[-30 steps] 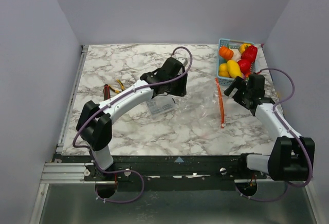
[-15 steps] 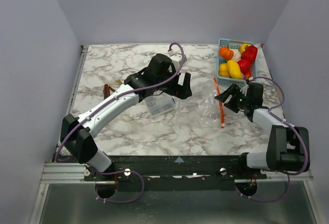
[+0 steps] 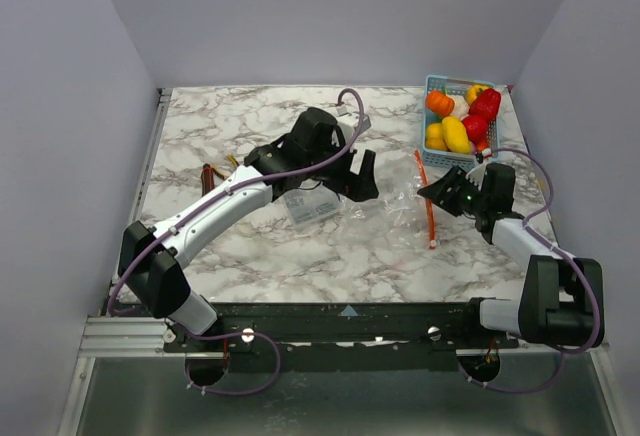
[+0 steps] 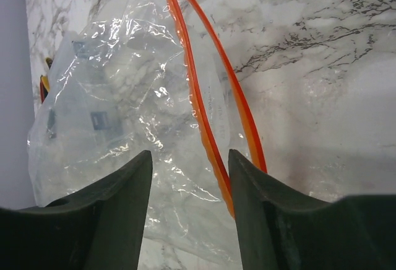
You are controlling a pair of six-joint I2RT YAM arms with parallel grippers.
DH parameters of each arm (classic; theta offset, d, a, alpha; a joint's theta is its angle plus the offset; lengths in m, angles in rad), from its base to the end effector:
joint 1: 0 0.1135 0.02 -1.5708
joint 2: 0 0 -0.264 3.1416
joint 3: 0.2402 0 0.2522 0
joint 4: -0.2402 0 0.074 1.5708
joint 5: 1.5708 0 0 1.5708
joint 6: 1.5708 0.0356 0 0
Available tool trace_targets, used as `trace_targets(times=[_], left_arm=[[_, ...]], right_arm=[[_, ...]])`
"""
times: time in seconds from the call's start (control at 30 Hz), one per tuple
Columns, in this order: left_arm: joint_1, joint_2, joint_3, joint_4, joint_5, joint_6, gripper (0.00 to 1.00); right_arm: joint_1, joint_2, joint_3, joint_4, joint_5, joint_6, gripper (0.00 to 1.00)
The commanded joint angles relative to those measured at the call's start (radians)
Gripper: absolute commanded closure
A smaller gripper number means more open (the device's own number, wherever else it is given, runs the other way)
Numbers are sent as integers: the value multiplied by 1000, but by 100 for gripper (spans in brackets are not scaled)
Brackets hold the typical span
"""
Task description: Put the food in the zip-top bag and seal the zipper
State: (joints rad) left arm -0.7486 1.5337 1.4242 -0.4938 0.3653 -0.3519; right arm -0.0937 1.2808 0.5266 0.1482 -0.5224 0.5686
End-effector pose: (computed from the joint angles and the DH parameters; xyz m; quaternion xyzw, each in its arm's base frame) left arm 0.2467 -0.2466 0.3493 0.2544 0.8368 -0.3762 0.3058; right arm 0.2509 -0.0057 0.1828 0.1650 0.8483 0.3278 0.3818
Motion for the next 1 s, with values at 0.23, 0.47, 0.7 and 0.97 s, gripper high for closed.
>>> trace_targets(times=[0.23,0.47,0.7,0.97], left_arm=[[-53,30,14,3,56,7,12],[-53,-18,-6,22,24,14,12],[-53,-85,-33,47,12,12,12],[-53,-172,-89,126,2,-2,13]], right_arm=[[-6,-6,-53,83,-116,16,62],[-7,-71,-61,95,-143,115,99],[-6,-196,30,-137,-58,91,99],[-7,-347,291,-569,193,-27,100]])
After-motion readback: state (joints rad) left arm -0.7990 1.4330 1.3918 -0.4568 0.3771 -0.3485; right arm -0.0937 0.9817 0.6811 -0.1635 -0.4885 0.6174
